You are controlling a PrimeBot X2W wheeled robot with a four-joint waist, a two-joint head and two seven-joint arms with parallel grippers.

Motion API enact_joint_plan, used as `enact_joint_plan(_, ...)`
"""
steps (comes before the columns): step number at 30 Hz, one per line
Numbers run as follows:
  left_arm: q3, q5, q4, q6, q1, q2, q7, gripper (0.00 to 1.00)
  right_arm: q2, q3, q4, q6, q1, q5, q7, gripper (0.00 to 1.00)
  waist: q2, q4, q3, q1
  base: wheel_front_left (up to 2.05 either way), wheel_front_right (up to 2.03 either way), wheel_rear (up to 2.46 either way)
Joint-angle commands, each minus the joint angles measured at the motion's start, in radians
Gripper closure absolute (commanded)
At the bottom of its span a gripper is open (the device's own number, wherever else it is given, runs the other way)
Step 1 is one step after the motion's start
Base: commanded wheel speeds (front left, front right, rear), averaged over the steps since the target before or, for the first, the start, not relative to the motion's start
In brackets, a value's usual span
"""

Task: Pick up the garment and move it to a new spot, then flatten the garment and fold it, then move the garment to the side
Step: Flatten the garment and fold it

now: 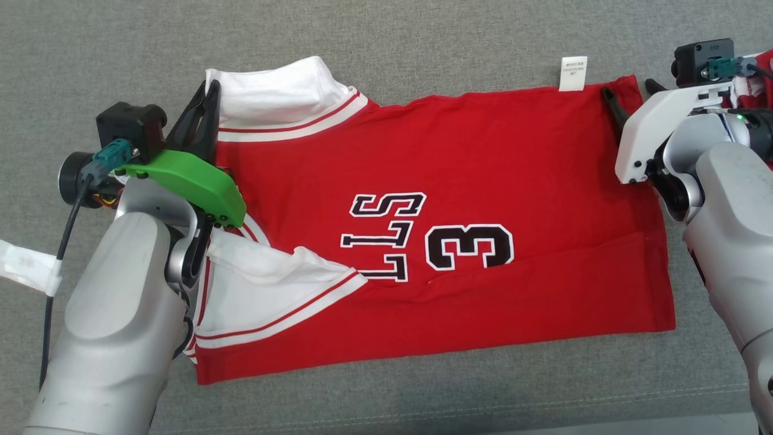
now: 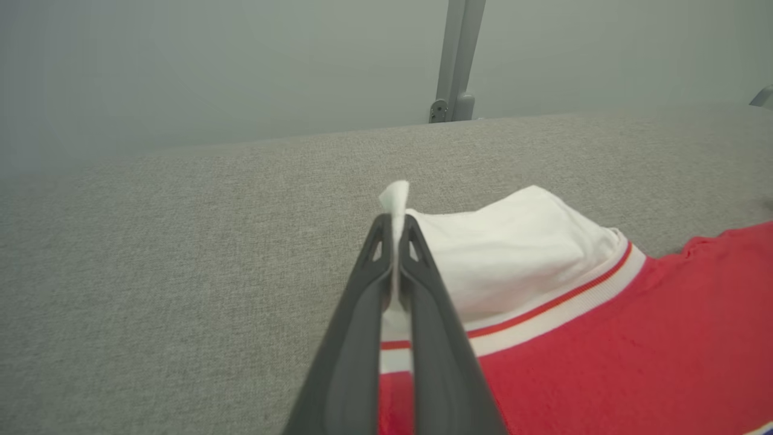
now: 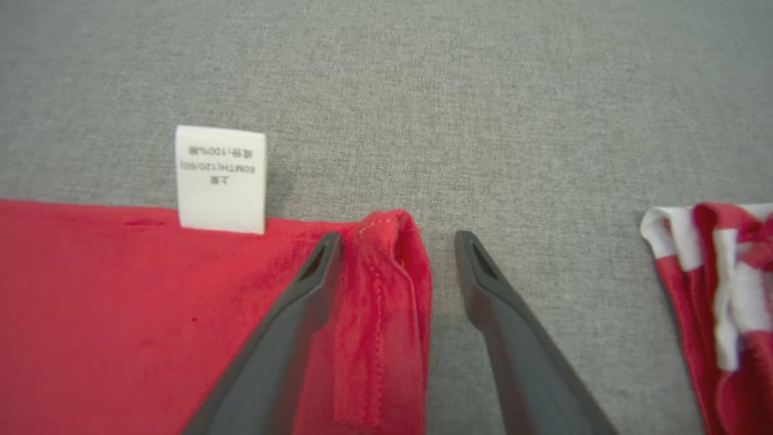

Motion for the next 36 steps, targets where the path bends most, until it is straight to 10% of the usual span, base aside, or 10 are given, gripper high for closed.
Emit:
enact_joint_plan(1,-0.001,-0.008,-0.004,0.008,0.012,0.006,0.000,1.00,-0.003,0.013,0.019,-0.001,-0.003,0.012,-0.003,0.16,0.0000,0.000,-0.004,0.0000,0.00,0.00,0.00)
enact_joint_plan(9,0.001,-0.018,-0.017,0.015,0.021,0.020,0.003,1.00,-0.013,0.067,0.058,-0.001,-0.027,0.037,-0.031,1.00,0.0000,-0.005,-0.005,0.0000,0.00,0.00,0.00)
enact_joint_plan(36,0.022,-0.085,-0.339,0.138,0.494,0.060,-0.028,1.00,-0.110,0.164,-0.198,-0.001,0.372,0.260,-0.351,1.00,0.0000,0.005,-0.207,0.0000,0.00,0.00,0.00)
